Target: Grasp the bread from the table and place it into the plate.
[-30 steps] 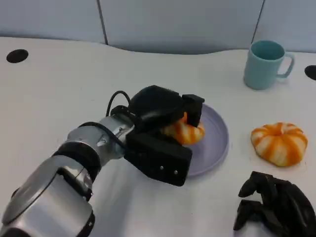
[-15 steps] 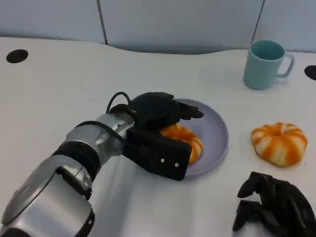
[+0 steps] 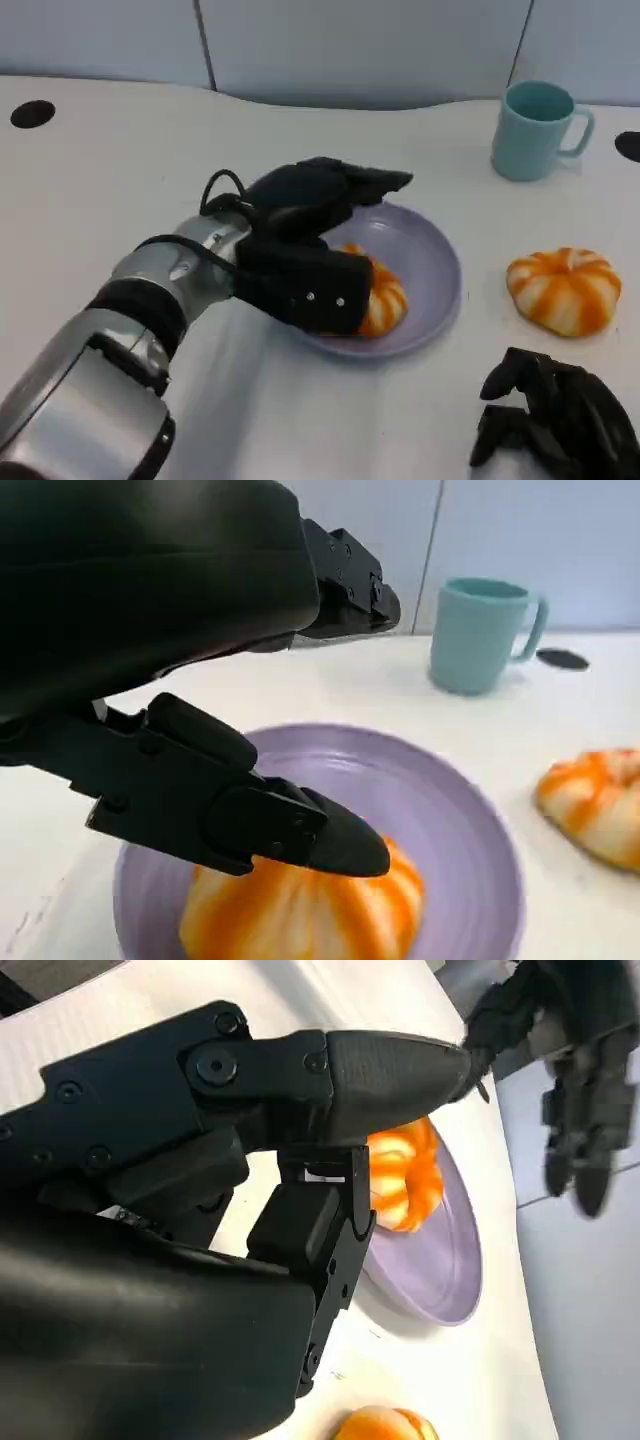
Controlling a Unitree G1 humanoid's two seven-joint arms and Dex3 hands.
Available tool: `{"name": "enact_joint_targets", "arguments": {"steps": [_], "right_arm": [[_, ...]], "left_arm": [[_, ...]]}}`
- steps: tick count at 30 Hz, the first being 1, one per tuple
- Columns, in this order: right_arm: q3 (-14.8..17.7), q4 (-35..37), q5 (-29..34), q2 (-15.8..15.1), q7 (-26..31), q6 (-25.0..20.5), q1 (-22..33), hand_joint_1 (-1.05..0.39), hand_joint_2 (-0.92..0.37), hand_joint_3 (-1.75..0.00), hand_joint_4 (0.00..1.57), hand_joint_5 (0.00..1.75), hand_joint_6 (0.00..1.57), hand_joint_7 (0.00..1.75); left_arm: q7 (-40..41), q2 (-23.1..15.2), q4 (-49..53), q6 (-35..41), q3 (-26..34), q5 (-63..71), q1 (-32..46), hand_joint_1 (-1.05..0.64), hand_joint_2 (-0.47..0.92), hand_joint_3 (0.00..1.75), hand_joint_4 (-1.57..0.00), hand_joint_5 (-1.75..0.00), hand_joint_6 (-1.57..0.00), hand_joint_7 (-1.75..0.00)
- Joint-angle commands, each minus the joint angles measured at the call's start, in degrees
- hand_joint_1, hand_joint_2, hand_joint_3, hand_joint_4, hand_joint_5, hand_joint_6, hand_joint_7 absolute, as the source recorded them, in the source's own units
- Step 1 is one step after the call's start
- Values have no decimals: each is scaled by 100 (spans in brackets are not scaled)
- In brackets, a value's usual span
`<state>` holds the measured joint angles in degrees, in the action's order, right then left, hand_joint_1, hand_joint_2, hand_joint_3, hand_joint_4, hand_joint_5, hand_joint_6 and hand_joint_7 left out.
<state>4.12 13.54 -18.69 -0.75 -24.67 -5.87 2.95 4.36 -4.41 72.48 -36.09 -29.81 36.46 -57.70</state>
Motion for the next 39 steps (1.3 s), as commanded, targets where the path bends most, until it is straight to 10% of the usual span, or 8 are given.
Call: {"name": "enact_joint_targets", "arguments": {"steps": [1,10,21,39], "right_arm": [[38,-42,-9,-58,75,-155,63,-42,-92,-45,121,110,113,101],[34,-1,20,-67,45,-56,61,-42,-92,-45,121,110,114,100],[36,97,8,-79,-32,24,15,-42,-92,-48,120,109,112,100],[66,218,-17,-40,-104,55,-73,-43,-92,-44,123,107,114,100]], "left_arm": [[-713,-151,-124,-439,725,-949,505,-75,92,12,-1,-29,-15,-3],[-2259,140,-638,-820,2178,-3008,1509,-69,92,10,0,-70,-26,-7],[-4360,490,-2570,574,3501,-5701,3170,-66,92,15,-53,-69,-58,-9],[-3341,715,-5439,3958,4070,-6884,5284,-42,86,33,-88,-97,-91,-43]]}}
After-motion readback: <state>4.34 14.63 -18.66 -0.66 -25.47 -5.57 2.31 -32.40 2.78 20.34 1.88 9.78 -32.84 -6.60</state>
